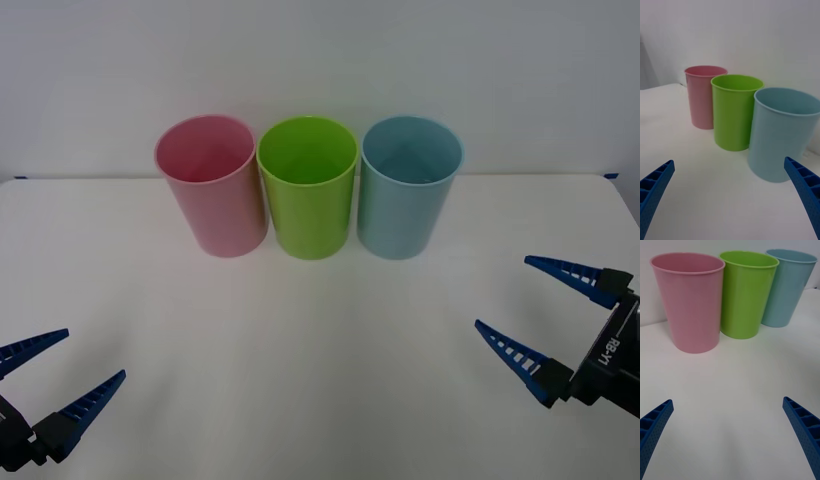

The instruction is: Put cans in the blue bin and PET bottles in the pink bin and trash in the green bin.

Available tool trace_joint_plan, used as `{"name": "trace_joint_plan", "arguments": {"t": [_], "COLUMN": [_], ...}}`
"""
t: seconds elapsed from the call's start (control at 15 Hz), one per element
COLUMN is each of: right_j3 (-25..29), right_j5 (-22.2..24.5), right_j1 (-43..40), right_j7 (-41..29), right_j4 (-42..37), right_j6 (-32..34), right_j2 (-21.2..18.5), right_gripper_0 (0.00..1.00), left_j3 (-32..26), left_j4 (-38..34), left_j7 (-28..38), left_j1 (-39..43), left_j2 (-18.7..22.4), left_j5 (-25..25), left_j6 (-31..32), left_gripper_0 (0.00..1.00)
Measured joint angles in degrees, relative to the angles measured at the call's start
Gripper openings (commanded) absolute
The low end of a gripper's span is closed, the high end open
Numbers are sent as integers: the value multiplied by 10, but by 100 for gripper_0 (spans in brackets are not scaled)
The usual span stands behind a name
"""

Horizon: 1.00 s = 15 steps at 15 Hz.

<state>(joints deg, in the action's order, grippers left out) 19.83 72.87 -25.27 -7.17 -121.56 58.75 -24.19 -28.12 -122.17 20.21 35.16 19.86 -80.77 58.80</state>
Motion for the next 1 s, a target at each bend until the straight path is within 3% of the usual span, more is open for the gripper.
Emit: {"name": "trace_joint_plan", "arguments": {"t": [0.53,1.0], "right_j3": [41,42], "right_j5": [19,44], "right_j1": [-36,-35], "right_j7": [27,30], "right_j4": [0,0], "right_j6": [114,127], "right_j2": [4,3], "right_gripper_0": [100,100], "left_j3": [0,0], "left_j4": [0,0], "left_j7": [0,0], "left_j1": [0,0], "left_j2": [0,0], "left_j5": [0,0], "left_j6": [0,0], "left_gripper_0": [100,100]}}
